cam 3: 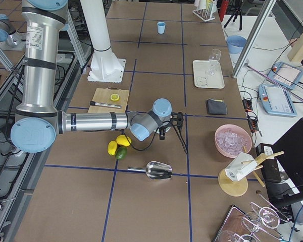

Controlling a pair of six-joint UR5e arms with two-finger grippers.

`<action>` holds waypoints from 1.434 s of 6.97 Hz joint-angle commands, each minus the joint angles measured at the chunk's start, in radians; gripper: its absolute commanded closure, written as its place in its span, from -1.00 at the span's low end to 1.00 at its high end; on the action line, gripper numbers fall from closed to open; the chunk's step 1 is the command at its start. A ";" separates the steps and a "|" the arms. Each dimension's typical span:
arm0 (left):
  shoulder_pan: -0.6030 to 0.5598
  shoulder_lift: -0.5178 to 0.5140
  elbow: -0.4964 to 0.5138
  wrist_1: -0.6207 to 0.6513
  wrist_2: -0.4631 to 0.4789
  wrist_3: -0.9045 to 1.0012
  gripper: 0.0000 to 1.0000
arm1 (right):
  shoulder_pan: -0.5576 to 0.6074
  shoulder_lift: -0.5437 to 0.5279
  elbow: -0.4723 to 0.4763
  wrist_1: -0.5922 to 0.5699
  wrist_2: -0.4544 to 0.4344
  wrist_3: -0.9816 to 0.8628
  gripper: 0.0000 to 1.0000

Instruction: Pour ice into bowl

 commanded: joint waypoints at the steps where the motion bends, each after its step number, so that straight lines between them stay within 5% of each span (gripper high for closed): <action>1: -0.045 -0.022 0.011 0.145 -0.115 0.015 -1.00 | 0.121 -0.032 0.006 -0.153 0.008 -0.303 -1.00; 3: -0.107 -0.020 0.014 0.229 -0.267 0.109 -1.00 | 0.271 -0.002 0.038 -0.455 -0.019 -0.670 -1.00; 5: -0.203 -0.031 0.071 0.382 -0.271 0.291 -1.00 | 0.364 0.035 0.088 -0.716 -0.052 -0.897 -1.00; 7: -0.264 -0.176 0.054 0.728 -0.260 0.305 -1.00 | 0.396 0.041 0.088 -0.783 -0.064 -0.970 -1.00; 10: -0.268 -0.117 0.016 0.725 -0.251 0.203 -1.00 | 0.401 0.044 0.092 -0.782 -0.079 -0.972 -1.00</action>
